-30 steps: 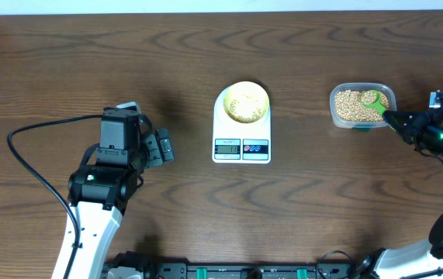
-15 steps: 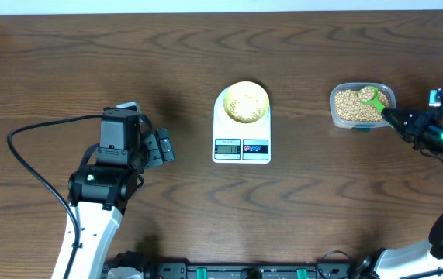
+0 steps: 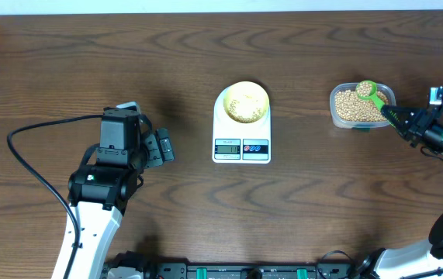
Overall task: Scoop item into bowl and weigh 50g on scale
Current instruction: 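Lift the filled scoop and carry it left over the yellow bowl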
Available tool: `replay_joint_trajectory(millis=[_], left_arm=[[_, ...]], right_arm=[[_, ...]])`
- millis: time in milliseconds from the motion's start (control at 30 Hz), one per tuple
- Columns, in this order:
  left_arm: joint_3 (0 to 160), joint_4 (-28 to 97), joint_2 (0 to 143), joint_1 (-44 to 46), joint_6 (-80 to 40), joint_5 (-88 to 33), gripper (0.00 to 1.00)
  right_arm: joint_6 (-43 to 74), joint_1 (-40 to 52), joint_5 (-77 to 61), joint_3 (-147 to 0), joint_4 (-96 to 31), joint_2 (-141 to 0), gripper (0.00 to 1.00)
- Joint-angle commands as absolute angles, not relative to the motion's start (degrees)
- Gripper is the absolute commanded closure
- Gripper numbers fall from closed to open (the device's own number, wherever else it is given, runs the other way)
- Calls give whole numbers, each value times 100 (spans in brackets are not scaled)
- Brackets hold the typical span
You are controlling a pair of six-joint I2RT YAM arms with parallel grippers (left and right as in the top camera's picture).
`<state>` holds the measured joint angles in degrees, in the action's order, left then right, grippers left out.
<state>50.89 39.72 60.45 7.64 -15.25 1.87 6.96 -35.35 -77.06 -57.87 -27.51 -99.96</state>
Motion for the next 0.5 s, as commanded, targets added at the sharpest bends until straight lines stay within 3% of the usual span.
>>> replay_joint_trajectory(millis=[0, 467], left_arm=[[5096, 3983, 6060, 740, -1533, 263, 2], [5096, 3986, 6060, 740, -1533, 263, 2]], right_arm=[[602, -3446, -8197, -5752, -2742, -10044, 99], [829, -2591, -8296, -5752, -2679, -10044, 99]])
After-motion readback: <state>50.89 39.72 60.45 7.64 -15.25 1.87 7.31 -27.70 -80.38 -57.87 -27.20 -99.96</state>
